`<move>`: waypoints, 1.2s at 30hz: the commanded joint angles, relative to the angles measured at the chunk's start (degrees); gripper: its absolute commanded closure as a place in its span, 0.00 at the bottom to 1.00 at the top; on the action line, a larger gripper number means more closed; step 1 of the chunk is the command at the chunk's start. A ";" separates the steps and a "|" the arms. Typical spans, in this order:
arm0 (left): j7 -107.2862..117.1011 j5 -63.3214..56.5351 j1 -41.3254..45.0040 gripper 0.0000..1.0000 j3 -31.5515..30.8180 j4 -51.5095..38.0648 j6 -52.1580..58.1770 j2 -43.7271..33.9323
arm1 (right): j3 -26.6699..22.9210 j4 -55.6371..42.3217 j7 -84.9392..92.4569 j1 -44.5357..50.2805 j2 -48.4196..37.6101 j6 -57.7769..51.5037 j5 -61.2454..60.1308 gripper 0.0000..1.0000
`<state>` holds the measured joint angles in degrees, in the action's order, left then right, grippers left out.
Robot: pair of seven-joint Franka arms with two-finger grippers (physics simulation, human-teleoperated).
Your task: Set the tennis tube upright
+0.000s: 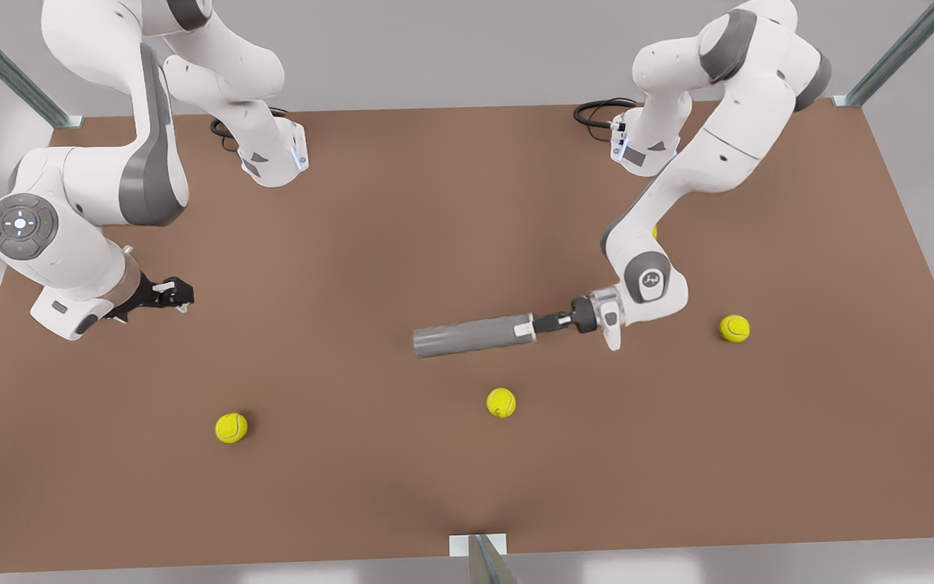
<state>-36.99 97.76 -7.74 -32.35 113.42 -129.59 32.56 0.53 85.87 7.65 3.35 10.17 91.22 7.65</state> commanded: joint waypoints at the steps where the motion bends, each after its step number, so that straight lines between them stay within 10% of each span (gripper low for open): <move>1: 0.43 -2.57 0.00 0.79 0.00 -0.22 0.04 -0.04 | 0.00 0.00 0.00 -0.01 0.03 0.01 0.00 0.00; 36: 47.36 -57.06 -6.68 0.79 0.70 -4.09 6.81 -17.44 | 2.20 11.43 -2.99 0.25 -5.69 8.01 0.70 0.00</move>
<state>12.10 43.09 -14.79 -31.72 109.00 -122.60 15.05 2.72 97.22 4.66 3.43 4.45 99.31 8.35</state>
